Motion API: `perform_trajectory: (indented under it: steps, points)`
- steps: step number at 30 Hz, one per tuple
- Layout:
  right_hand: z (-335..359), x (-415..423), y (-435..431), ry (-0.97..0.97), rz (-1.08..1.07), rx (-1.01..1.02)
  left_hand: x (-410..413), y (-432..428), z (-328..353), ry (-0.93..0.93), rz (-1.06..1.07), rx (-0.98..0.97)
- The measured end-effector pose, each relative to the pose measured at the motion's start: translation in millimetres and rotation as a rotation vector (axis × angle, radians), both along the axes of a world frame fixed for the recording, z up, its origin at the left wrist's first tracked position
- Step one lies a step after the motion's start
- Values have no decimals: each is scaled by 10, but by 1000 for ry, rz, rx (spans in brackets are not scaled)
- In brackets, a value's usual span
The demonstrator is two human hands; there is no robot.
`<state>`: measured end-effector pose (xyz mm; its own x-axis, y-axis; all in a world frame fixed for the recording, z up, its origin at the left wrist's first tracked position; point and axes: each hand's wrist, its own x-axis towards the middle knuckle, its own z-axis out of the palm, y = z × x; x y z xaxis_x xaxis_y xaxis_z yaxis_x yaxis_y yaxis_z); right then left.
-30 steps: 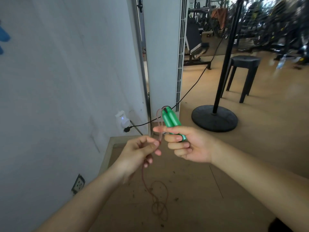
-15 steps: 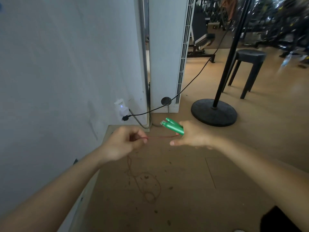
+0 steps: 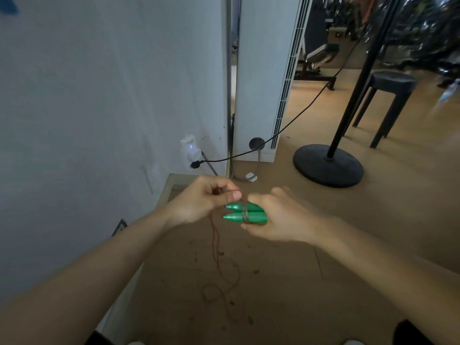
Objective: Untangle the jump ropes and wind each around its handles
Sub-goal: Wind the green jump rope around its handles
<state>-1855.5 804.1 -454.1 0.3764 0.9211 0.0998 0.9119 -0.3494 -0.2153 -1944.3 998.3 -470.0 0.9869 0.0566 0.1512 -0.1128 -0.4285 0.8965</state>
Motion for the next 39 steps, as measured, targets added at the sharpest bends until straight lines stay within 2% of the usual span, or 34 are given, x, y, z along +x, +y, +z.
perform_trajectory:
  steps: [3, 5, 7, 11, 17, 22, 24, 26, 28, 31, 34, 37, 39]
  points:
    - [5, 0, -24, 64, 19, 136, 17, 49, -16, 28, 41, -137]
    - [5, 20, -46, 173, -12, 259, 31, 47, -54, 28, 87, -249]
    - [21, 71, -68, 257, -65, 339, 37, 30, -106, 44, 149, -276]
    - [45, 264, -121, 302, -187, 402, 28, -14, -246, 86, 244, -278]
    - [40, 500, -237, 336, -281, 406, -61, -102, -348, 3, 220, -31]
    - [46, 525, -278, 231, -267, 351, -178, -238, -215, -217, 69, 404]
    - [54, 478, -285, 170, -230, 308, -209, -292, -133, -264, 7, 510]
    - [25, 419, -277, 120, -166, 252, -216, -343, -61, -291, -67, 530]
    - [-20, 354, -251, 69, -90, 194, -211, -387, 7, -305, -109, 471]
    - [-36, 267, -211, 34, 26, 137, -157, -367, 66, -280, -23, 343]
    - [14, 195, -230, 70, 123, 135, -80, -273, 67, -241, 77, 132]
    - [30, 134, -275, 89, 147, 191, -25, -205, 54, -168, 52, -102]
    - [50, 101, -304, 180, 126, 224, 4, -150, 39, -130, 22, -157]
